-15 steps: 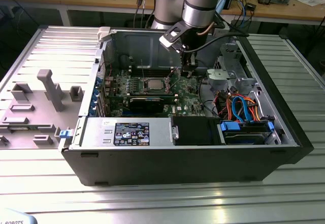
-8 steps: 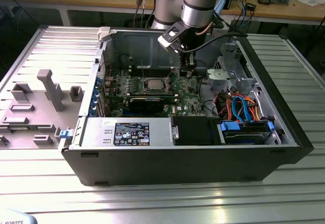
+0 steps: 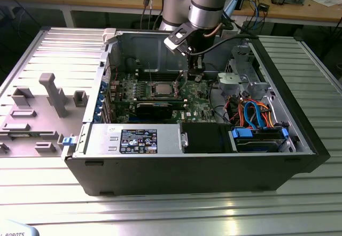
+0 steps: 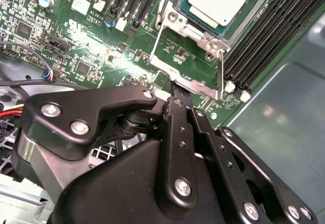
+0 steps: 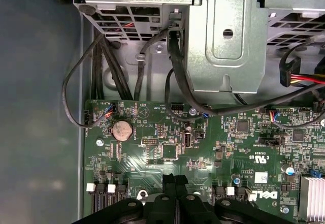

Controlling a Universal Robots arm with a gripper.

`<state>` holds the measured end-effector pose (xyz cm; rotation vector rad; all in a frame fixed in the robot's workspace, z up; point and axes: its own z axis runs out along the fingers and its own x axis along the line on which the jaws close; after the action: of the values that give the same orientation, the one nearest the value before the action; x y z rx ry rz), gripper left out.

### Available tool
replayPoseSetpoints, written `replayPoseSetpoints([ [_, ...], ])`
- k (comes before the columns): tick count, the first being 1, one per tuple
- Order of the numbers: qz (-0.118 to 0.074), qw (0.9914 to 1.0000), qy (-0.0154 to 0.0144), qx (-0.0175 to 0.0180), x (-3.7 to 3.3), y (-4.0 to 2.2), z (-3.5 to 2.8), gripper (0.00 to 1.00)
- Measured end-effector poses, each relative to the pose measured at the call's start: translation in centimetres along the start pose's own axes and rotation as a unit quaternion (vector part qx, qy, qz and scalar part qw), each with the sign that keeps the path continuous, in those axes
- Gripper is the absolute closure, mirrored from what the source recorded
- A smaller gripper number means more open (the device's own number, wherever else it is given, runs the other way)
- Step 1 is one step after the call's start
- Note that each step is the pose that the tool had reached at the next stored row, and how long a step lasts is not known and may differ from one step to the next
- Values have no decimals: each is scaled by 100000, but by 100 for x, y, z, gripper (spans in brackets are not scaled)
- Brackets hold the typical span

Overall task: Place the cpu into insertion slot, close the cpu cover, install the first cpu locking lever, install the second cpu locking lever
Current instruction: 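Close the cpu cover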

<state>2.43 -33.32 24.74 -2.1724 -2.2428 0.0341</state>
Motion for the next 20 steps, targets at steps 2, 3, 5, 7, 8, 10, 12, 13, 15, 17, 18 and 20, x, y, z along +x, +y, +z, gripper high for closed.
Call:
replayPoseSetpoints([
  [2,-3,100000,0,-1,1,-15,0,89],
  [3,1,100000,0,-3,1,-21,1,89],
  [5,0,100000,-3,2,1,-31,1,89],
  [7,0,100000,-2,1,1,-36,1,89],
  [8,3,100000,0,-1,1,-40,1,89],
  [10,4,100000,-1,-1,1,-42,1,89],
  [12,2,100000,1,0,1,-45,1,89],
  [13,-2,100000,1,0,1,-46,1,89],
  [15,0,100000,0,-1,2,-49,1,89],
  [17,-2,100000,-1,-1,2,-52,1,89],
  [18,3,100000,-1,0,2,-54,1,89],
  [20,2,100000,1,1,2,-59,2,89],
])
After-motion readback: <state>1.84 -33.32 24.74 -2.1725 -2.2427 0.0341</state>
